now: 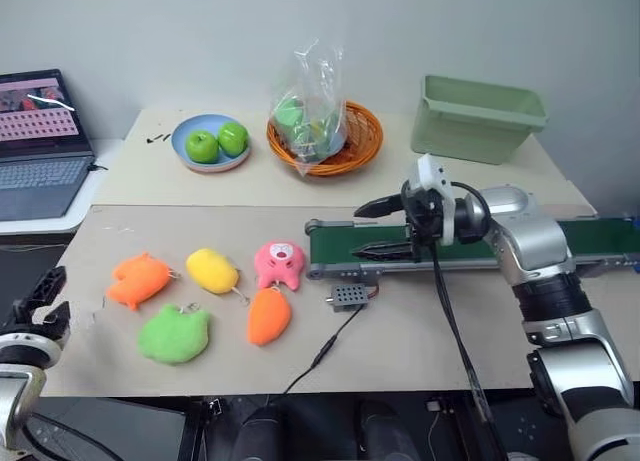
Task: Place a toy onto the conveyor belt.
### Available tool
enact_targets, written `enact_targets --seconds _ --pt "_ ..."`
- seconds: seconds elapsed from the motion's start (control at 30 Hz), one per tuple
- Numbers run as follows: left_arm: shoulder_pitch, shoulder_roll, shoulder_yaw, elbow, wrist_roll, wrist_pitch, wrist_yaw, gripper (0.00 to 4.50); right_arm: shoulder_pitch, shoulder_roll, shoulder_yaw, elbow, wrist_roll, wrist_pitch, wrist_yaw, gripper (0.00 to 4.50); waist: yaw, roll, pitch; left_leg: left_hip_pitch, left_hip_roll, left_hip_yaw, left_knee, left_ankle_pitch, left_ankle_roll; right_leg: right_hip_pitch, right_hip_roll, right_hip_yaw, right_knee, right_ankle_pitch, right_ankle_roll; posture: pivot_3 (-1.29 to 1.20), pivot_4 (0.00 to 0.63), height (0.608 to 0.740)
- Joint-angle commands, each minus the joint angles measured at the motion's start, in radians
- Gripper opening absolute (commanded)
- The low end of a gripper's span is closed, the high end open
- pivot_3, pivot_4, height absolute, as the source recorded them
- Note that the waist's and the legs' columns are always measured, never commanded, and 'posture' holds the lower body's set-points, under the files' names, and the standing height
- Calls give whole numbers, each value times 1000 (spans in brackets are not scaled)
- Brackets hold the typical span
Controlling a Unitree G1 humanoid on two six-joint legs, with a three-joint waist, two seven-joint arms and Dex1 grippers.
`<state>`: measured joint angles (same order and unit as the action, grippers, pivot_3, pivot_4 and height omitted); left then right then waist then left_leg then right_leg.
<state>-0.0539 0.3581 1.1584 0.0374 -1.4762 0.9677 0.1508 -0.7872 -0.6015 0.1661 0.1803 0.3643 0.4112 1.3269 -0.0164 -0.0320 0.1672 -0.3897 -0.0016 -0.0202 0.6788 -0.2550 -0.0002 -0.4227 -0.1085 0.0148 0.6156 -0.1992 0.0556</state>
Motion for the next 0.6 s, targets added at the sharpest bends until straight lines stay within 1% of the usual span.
enact_targets --seconds 0.03,0.17,0.3,0.6 --pt "6 -4 -30 14 -105 -29 44 4465 -18 -20 -28 -29 0 -16 3 4500 2 0 0 0 0 0 0 0 0 0 0 0 0 0 0 0 150 740" --pt "-17 16 -85 86 -90 -72 67 4465 -21 -25 -28 -29 -4 -14 -3 4500 3 0 0 1 0 0 0 0 0 1 0 0 0 0 0 0 150 740" --pt "-43 39 -141 177 -44 -106 50 4465 -26 -30 -29 -25 -17 -22 -12 4500 3 0 0 0 -1 1 0 0 -1 1 0 0 0 0 0 0 150 740" --pt "-81 23 -224 304 35 -168 -35 4465 -9 -52 -39 -62 -14 0 -23 4500 8 2 -1 2 -1 7 0 1 -1 2 1 -1 1 0 0 0 150 740"
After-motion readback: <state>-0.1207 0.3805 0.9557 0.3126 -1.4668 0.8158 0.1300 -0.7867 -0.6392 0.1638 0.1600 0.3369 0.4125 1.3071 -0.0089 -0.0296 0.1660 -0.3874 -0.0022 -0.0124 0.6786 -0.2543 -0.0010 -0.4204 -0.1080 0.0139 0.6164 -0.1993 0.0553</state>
